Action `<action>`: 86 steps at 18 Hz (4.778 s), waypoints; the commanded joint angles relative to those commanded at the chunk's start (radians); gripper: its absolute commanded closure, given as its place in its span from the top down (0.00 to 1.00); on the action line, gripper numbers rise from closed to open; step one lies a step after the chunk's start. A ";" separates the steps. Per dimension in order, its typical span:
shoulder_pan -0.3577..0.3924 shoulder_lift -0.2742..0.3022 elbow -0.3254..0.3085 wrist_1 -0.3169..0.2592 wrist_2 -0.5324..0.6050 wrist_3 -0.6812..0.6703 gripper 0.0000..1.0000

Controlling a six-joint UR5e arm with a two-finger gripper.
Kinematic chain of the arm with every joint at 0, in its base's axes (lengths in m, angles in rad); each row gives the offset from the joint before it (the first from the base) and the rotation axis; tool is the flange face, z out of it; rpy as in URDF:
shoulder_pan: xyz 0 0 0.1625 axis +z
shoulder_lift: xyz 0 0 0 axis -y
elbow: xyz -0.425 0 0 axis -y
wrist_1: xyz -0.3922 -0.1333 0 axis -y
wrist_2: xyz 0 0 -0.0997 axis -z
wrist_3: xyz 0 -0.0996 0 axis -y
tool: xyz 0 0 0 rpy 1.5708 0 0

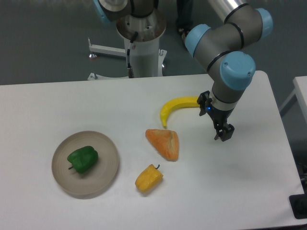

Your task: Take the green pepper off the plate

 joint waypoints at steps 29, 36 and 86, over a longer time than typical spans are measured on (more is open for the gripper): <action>-0.529 -0.109 0.012 0.070 -0.024 -0.771 1.00; -0.566 -0.141 0.012 0.158 -0.106 -0.908 1.00; -0.124 0.035 -0.005 -0.008 0.000 -0.187 0.18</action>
